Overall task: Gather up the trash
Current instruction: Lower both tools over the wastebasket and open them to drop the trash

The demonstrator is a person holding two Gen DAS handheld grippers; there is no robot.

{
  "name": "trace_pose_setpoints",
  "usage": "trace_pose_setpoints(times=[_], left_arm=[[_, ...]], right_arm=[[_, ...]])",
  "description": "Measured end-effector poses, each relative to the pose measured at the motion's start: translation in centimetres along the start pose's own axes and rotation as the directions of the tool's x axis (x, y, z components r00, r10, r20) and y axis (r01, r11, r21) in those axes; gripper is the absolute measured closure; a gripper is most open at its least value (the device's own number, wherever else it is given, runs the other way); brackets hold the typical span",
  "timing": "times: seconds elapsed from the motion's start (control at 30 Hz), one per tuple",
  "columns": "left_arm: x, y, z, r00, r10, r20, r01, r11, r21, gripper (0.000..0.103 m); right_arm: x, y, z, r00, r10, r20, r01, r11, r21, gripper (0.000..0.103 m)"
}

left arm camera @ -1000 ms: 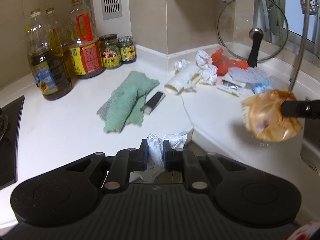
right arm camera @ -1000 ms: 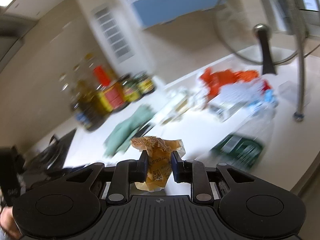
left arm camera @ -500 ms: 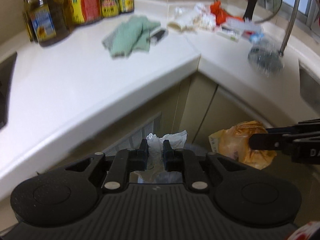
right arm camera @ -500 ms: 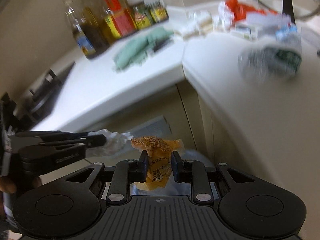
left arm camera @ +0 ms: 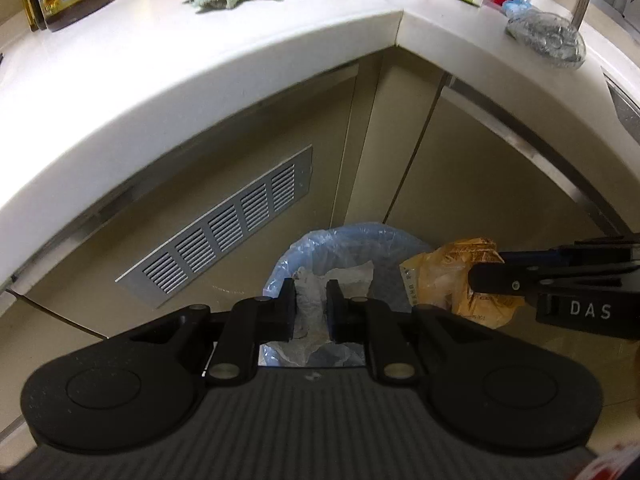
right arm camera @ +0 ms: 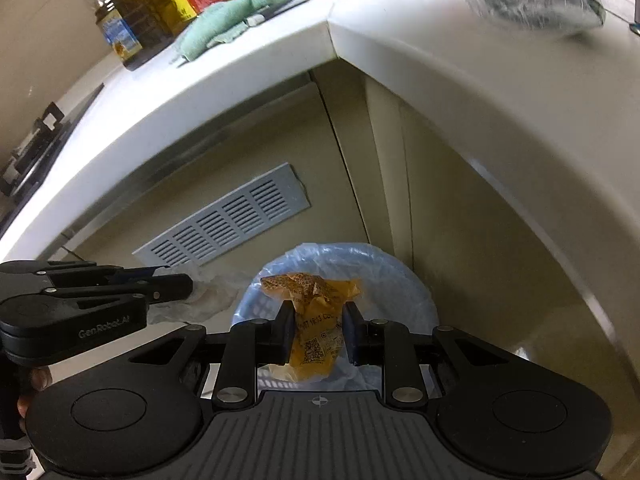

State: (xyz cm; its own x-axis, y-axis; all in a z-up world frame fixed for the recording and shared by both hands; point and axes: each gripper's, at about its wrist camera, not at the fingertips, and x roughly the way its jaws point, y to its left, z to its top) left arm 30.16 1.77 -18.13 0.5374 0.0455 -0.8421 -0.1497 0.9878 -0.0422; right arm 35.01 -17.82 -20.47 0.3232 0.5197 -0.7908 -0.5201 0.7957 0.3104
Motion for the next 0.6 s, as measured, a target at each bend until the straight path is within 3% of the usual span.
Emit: trace_pose_setpoints(times=[0.2, 0.27, 0.33, 0.6], left_arm=[[0.9, -0.1, -0.6, 1.000, -0.006, -0.020, 0.005, 1.000, -0.004, 0.089], [1.2, -0.2, -0.7, 1.000, -0.010, -0.026, 0.009, 1.000, -0.005, 0.089], [1.4, -0.2, -0.8, 0.999, -0.012, -0.032, 0.011, 1.000, -0.006, 0.089], [2.0, -0.5, -1.0, 0.999, -0.021, -0.042, 0.021, 1.000, -0.008, 0.088]], right_arm=[[1.3, -0.2, -0.6, 1.000, -0.008, 0.001, 0.008, 1.000, 0.001, 0.076], [1.7, -0.3, -0.7, 1.000, 0.002, 0.003, -0.002, 1.000, 0.008, 0.058], [1.9, -0.4, -0.8, 1.000, 0.000, 0.015, -0.001, 1.000, 0.012, 0.046], [1.9, -0.9, -1.1, 1.000, -0.019, 0.016, 0.019, 1.000, 0.015, 0.046]])
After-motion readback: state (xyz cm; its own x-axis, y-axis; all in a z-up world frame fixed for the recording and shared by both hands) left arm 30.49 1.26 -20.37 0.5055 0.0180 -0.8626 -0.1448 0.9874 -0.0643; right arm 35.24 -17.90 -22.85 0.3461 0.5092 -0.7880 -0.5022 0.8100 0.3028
